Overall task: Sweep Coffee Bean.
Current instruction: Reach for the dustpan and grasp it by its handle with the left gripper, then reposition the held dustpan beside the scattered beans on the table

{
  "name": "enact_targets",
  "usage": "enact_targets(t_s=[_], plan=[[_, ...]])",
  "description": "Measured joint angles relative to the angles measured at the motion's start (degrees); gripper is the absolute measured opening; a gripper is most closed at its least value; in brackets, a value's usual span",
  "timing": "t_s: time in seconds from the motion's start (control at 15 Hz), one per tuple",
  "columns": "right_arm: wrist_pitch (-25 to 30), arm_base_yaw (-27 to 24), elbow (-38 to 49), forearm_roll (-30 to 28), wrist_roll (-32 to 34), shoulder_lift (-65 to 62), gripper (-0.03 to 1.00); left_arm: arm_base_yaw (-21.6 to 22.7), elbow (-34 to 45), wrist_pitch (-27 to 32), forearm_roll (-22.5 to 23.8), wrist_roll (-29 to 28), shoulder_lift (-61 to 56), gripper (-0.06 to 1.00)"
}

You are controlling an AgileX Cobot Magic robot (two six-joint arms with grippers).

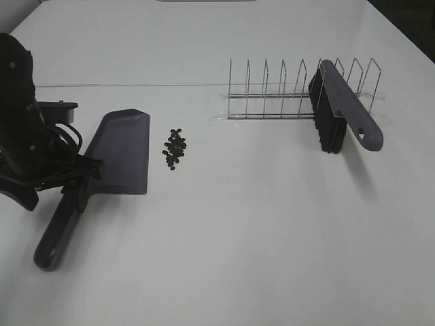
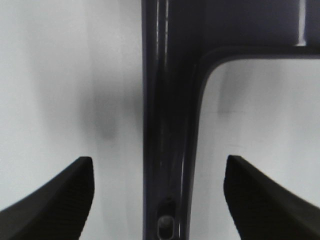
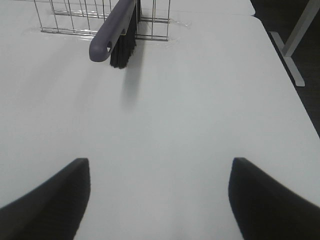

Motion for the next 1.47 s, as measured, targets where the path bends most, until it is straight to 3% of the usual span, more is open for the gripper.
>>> enact_targets(t_s=[0.53, 0.87, 1.0, 1.13, 1.47], plan=[[0.0, 0.0, 0.0, 0.0, 0.0, 0.0, 0.75, 0.0, 0.0, -5.6, 0.0, 0.0, 4.0, 0.69], [0.0, 0.0, 0.0, 0.0, 0.0, 0.0, 0.75, 0.0, 0.0, -5.7, 0.0, 1.1, 5.6, 0.68], [0.0, 0.0, 0.0, 0.0, 0.0, 0.0, 0.75, 0.0, 0.0, -5.6, 0.0, 1.1, 5.6, 0.58], [0.0, 0.0, 0.0, 0.0, 0.0, 0.0, 0.75, 0.0, 0.0, -5.6, 0.0, 1.1, 5.6, 0.36], [0.0, 0.0, 0.0, 0.0, 0.0, 0.0, 0.75, 0.0, 0.0, -5.6, 0.0, -1.9, 5.6, 0.35]])
